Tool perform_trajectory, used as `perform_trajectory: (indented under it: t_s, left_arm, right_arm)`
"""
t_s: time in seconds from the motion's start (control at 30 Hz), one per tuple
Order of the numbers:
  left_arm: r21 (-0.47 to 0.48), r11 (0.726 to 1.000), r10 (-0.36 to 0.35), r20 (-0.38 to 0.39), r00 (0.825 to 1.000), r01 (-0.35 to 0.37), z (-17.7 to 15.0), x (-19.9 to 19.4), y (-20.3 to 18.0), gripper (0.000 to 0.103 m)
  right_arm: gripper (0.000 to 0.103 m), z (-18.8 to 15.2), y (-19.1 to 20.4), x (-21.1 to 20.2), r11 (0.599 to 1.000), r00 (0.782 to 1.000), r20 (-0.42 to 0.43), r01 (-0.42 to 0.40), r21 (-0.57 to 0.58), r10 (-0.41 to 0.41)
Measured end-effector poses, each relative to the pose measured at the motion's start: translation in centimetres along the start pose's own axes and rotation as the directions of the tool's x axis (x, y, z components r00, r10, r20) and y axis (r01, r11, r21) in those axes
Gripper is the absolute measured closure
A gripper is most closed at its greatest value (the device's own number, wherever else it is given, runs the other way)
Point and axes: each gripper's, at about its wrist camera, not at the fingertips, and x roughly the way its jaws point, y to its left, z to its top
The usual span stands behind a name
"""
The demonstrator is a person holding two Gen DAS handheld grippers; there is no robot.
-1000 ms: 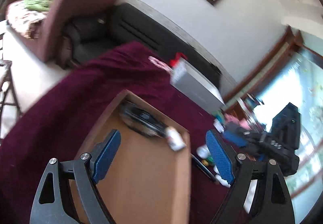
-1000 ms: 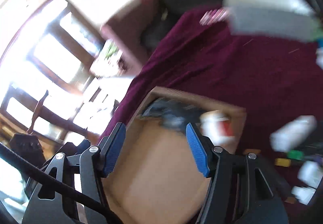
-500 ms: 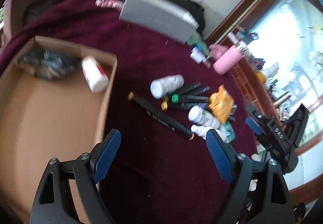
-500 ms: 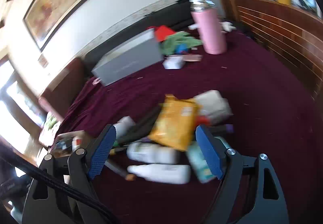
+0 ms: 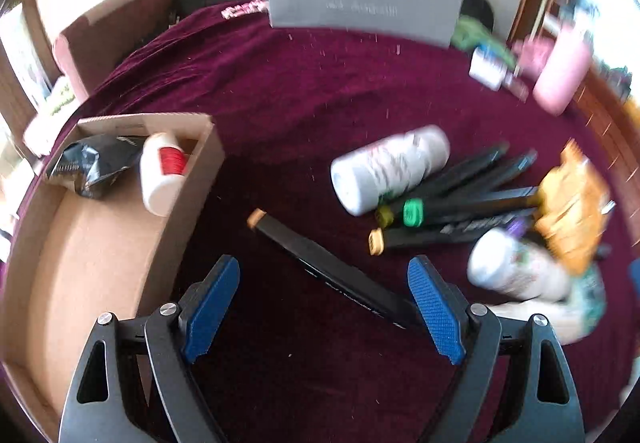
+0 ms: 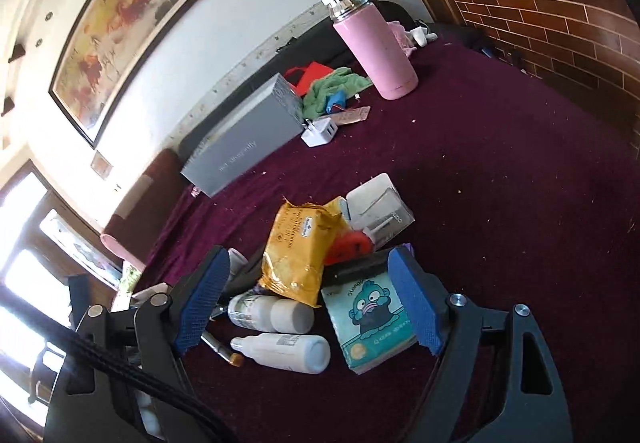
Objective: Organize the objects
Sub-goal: 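Move both tools back over the pile of items on the bed, then grasp a black marker with the left tool while the right tool grasps a white spray bottle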
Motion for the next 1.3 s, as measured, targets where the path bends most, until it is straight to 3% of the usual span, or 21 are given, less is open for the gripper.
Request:
perform_trajectory:
  t_s: [0.2,0.3,0.5,0.57,0.6,0.63,0.7,0.73,0.87,0.97,1.1,1.2,1.3]
  left_arm:
    - [0.082,0.997,0.008,-0.052,0.999,-0.004,-1.9,-1.0,1.5,0.020]
    - [0.092,0.995,-0.024,-0.084,0.996,0.031,-2.7,-1.5,2.8,0.020]
    - [0.135,0.989,-0.058,-0.051,0.997,0.065,-2.1,-1.7,1.5,0.023]
    - [0.186,0.981,-0.055,-0.032,0.998,0.060,-2.1,-1.2,0.2,0.030]
    - [0.202,0.977,-0.068,-0.027,0.997,0.072,-2.0,-1.3,-0.2,0.045]
    - [0.210,0.970,-0.118,-0.039,0.992,0.124,-2.1,-1.5,-0.3,0.067]
    - [0.237,0.960,-0.144,-0.047,0.988,0.151,-2.5,-2.1,-0.6,0.088]
    - [0.241,0.956,-0.159,-0.053,0.986,0.167,-2.8,-2.3,-0.3,0.091]
    - [0.193,0.951,-0.230,-0.085,0.969,0.243,-4.1,-3.2,1.8,0.092]
    - [0.163,0.947,-0.265,-0.093,0.960,0.277,-5.0,-3.8,3.2,0.092]
    - [0.160,0.940,-0.290,-0.084,0.953,0.300,-5.6,-4.2,3.6,0.092]
    - [0.165,0.936,-0.300,-0.079,0.951,0.309,-5.5,-4.0,3.7,0.092]
    - [0.150,0.932,-0.323,-0.071,0.944,0.330,-5.6,-3.9,4.0,0.091]
  right_arm:
    - [0.021,-0.1,-0.6,-0.6,0.999,0.999,0.006,-0.036,0.028,0.036]
    - [0.021,-0.1,-0.8,-0.6,0.998,0.999,0.001,-0.043,0.041,0.043]
    - [0.021,-0.5,-0.3,-0.2,0.999,0.999,-0.017,-0.040,0.028,0.041]
    - [0.021,-0.6,-0.4,0.0,0.999,0.999,-0.018,-0.031,0.027,0.031]
    - [0.021,-0.6,-0.5,0.1,0.999,0.999,-0.019,-0.026,0.029,0.026]
    - [0.021,-0.6,-0.6,0.2,0.999,1.000,-0.022,-0.021,0.033,0.022]
    - [0.021,-0.7,-0.8,0.4,0.999,0.999,-0.031,-0.014,0.039,0.015]
    - [0.021,-0.7,-0.8,0.5,0.999,0.999,-0.033,-0.009,0.039,0.011]
    - [0.021,-0.9,-0.4,1.0,1.000,0.998,-0.057,-0.020,0.011,0.020]
    - [0.021,-1.4,0.7,1.4,0.997,0.993,-0.091,-0.072,-0.030,0.069]
    - [0.021,-2.7,3.3,2.6,0.974,0.960,-0.213,-0.205,-0.097,0.181]
    - [0.021,-3.0,4.1,4.1,0.979,0.950,-0.284,-0.169,-0.116,0.130]
    - [0.021,-3.5,3.5,6.4,0.987,0.923,-0.377,-0.128,-0.097,0.083]
